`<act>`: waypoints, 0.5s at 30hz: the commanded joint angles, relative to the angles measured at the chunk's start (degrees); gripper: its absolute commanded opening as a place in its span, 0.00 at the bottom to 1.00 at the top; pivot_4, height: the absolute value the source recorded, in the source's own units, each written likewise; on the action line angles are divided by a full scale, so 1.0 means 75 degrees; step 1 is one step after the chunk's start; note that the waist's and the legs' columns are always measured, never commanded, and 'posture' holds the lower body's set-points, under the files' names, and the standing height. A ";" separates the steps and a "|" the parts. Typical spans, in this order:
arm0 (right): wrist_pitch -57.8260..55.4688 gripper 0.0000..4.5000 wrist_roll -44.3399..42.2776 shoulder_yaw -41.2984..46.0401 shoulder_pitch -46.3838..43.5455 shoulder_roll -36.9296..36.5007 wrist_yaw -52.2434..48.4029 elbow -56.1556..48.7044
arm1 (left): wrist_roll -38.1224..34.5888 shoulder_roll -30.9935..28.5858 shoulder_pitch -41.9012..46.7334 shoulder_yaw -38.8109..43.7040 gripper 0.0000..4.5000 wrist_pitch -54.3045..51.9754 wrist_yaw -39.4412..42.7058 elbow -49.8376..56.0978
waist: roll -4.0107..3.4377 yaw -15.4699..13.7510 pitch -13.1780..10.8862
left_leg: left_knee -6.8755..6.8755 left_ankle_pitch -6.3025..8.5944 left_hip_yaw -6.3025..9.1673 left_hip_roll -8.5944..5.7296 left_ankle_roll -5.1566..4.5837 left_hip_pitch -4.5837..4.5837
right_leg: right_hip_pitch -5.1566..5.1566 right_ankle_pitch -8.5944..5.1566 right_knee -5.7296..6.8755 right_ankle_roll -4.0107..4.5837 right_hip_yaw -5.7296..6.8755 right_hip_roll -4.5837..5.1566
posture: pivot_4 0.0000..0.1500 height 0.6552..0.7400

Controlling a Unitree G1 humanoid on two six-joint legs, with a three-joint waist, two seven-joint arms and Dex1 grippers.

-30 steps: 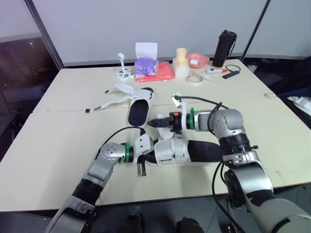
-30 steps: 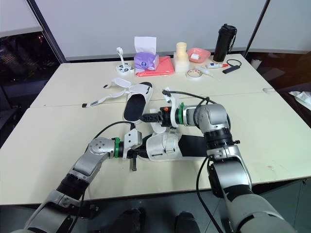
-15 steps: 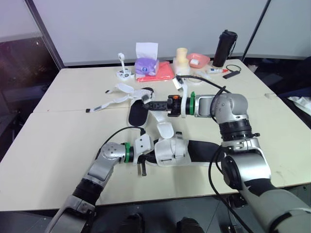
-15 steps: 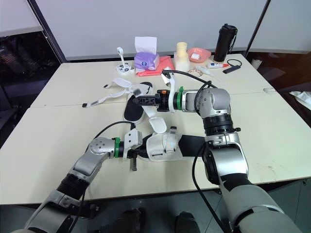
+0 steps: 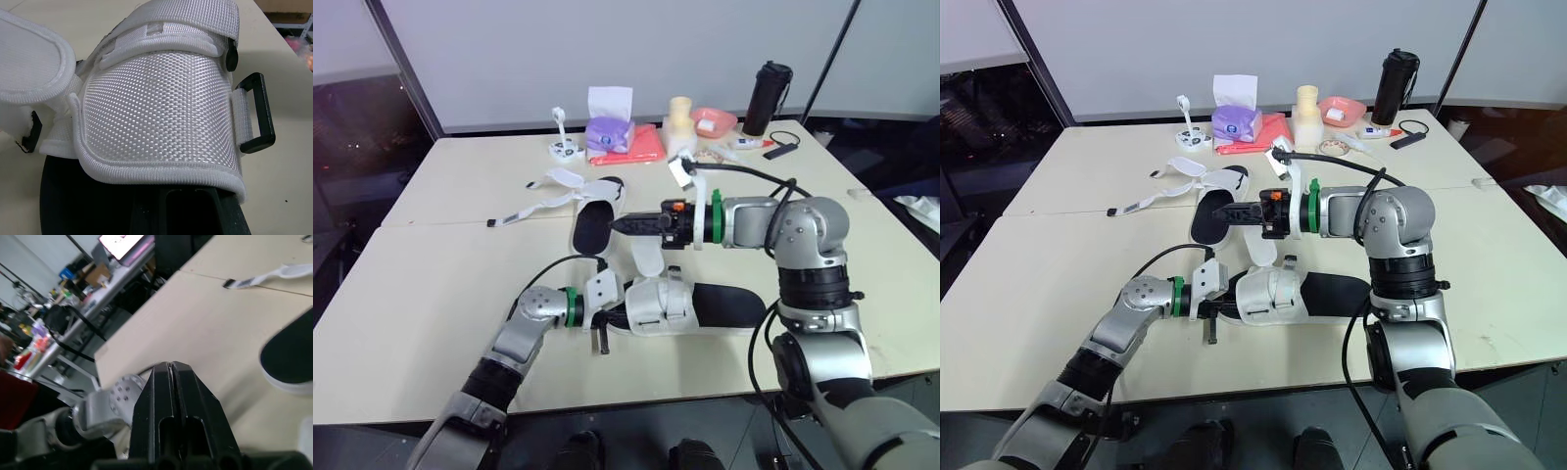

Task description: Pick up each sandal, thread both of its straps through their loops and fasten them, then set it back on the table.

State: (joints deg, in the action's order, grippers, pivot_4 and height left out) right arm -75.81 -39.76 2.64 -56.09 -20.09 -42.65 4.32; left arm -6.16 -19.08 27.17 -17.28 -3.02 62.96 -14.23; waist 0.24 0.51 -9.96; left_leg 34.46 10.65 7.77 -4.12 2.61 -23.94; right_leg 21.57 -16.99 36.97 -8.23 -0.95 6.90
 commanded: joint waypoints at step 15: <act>0.0928 0.99 0.0609 -0.0437 0.0609 -0.0853 -0.0450 0.0764 | 0.0381 -0.0052 -0.0433 -0.0485 0.00 -0.0256 -0.0013 -0.0311 | 0.0000 0.0000 0.0000 | -0.0006 0.0000 -0.0001 0.0001 0.0000 -0.0001 | -0.0003 -0.0001 -0.0009 0.0000 0.0000 0.0000 | 1.00 1.00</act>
State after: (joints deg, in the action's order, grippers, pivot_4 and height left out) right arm -68.64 -34.45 -0.62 -51.05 -26.55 -45.37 12.58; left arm -6.16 -19.14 26.61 -17.27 -2.97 62.83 -13.60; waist 0.24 0.51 -9.96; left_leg 34.40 10.65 7.77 -4.11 2.61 -23.95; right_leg 21.56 -16.99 36.90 -8.23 -0.96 6.90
